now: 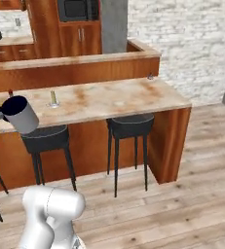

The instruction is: Open the cabinet directly in front. Then move the liquor and the mug to the dining counter with the candle on it.

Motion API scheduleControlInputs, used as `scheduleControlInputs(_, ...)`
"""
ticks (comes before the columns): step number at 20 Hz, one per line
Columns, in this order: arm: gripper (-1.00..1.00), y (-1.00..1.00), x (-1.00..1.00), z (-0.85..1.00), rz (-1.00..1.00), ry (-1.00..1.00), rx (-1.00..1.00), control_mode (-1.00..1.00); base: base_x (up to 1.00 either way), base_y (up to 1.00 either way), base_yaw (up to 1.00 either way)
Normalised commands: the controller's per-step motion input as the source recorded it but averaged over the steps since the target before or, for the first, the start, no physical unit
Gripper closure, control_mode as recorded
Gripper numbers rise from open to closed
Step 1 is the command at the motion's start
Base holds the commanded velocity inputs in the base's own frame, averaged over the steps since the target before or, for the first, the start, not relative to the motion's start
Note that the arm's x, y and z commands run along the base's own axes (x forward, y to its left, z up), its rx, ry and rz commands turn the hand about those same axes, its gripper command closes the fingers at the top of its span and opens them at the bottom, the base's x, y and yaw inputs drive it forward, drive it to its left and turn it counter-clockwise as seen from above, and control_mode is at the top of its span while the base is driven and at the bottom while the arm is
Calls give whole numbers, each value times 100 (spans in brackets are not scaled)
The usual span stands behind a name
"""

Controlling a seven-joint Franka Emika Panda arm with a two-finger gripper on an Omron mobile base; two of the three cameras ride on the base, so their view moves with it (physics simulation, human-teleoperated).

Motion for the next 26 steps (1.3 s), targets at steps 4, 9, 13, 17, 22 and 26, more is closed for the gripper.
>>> scheduleControlInputs(4,100,0,0,0,0,0,0,100,55,-28,80)
scheduleControlInputs(9,100,0,0,0,0,0,0,100,55,-70,44)
scheduleControlInputs(13,100,0,0,0,0,0,0,100,46,-90,47)
scheduleControlInputs(17,100,0,0,0,0,0,0,100,54,-46,57)
scheduleControlInputs(22,100,0,0,0,0,0,0,100,13,-18,21)
scheduleControlInputs(26,100,0,0,0,0,0,0,100,89,-31,6)
